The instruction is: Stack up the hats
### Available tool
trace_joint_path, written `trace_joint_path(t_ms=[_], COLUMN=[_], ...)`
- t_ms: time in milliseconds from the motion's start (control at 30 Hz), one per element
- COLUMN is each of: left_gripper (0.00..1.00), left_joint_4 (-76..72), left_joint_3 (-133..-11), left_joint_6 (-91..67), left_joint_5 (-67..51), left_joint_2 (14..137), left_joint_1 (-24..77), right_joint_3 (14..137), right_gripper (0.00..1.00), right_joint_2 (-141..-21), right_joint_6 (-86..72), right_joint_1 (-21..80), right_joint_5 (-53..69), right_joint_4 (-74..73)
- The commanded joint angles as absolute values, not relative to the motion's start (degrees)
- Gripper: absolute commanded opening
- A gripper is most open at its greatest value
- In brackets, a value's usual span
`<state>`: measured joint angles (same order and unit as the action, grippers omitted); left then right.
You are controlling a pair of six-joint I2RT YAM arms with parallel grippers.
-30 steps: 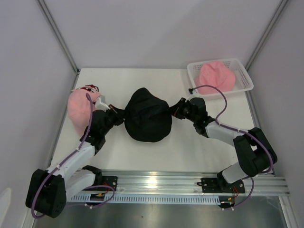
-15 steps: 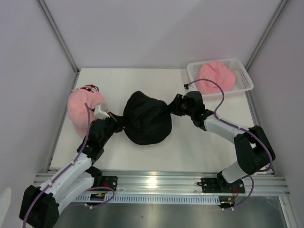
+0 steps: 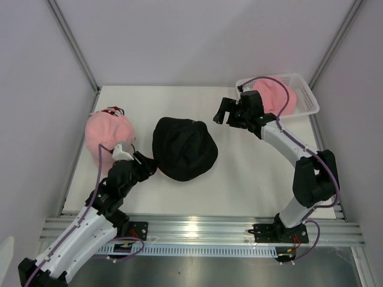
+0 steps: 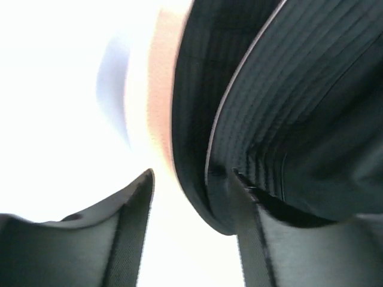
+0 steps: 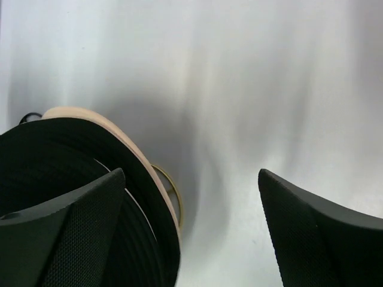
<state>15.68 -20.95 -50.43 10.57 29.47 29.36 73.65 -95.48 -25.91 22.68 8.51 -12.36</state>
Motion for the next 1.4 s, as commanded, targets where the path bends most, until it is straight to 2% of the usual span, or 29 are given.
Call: trace_joint_path(t_ms=[0, 167, 200, 300, 400, 433, 467, 733, 900, 933, 1000, 1100, 1133, 1167, 1200, 1233, 1367], left_gripper=[0.62, 0.75, 0.80, 0.84, 0.88, 0.88, 0.88, 0.86, 0.77, 0.70, 0.65, 0.41, 0.15, 0.15, 0.04, 0.01, 0.01], left_joint_4=[25.9, 19.2, 16.8, 9.3, 6.3, 5.1, 3.2, -2.9, -4.5, -4.3, -3.6, -3.4, -3.7, -3.9, -4.0, -4.0, -5.6], left_joint_3=[-30.6, -40.9, -43.6, -47.6, -50.8, -51.5, -51.9, -51.8, -51.8, -51.6, -51.5, -50.7, -49.2, -48.8, -47.6, -46.9, -42.7], left_joint_6=[-46.6, -38.9, -36.4, -34.2, -33.9, -34.1, -34.4, -35.3, -37.1, -37.4, -38.1, -39.5, -42.3, -42.4, -43.1, -44.5, -47.2], left_joint_5=[19.2, 17.9, 12.9, 4.9, -8.0, -15.3, -17.7, -24.1, -26.3, -26.0, -24.4, -22.8, -20.2, -19.3, -18.1, -17.1, -14.0], left_joint_2=[26.5, 33.5, 35.3, 44.4, 53.5, 55.4, 56.9, 65.2, 68.2, 69.0, 69.6, 70.3, 70.0, 70.0, 69.7, 69.1, 67.3], left_joint_1=[29.4, 26.1, 25.1, 19.8, 14.5, 12.3, 11.7, 11.0, 11.0, 11.0, 11.0, 11.0, 11.0, 11.0, 11.0, 11.0, 11.0], right_joint_3=[75.6, 70.2, 68.2, 59.3, 51.3, 49.4, 46.3, 36.0, 34.5, 34.3, 34.0, 33.8, 32.8, 32.8, 32.4, 31.8, 31.5], right_gripper=[0.96, 0.99, 0.99, 0.97, 0.91, 0.90, 0.88, 0.82, 0.82, 0.82, 0.82, 0.80, 0.74, 0.74, 0.73, 0.72, 0.71], right_joint_2=[-87.9, -80.5, -79.1, -73.1, -68.1, -67.1, -65.1, -58.4, -59.6, -59.9, -61.3, -62.8, -63.2, -63.2, -63.1, -63.2, -63.8], right_joint_6=[-22.3, -23.3, -24.2, -29.4, -35.0, -36.0, -38.2, -47.5, -51.1, -51.6, -52.7, -53.9, -55.4, -55.4, -56.1, -56.2, -56.6], right_joint_1=[20.0, 19.2, 19.2, 19.3, 19.2, 19.3, 19.3, 20.9, 22.8, 23.4, 25.2, 25.9, 26.4, 26.4, 26.5, 26.5, 26.7], right_joint_5=[6.3, 5.6, 6.2, 10.5, 13.5, 14.3, 15.2, 14.7, 15.1, 14.8, 13.5, 12.7, 11.3, 11.3, 11.1, 10.7, 9.8], right_joint_4=[-19.3, -20.2, -19.3, -13.3, -8.1, -7.0, -4.8, 2.8, 6.4, 7.9, 9.0, 10.6, 11.6, 11.6, 12.3, 12.7, 12.5])
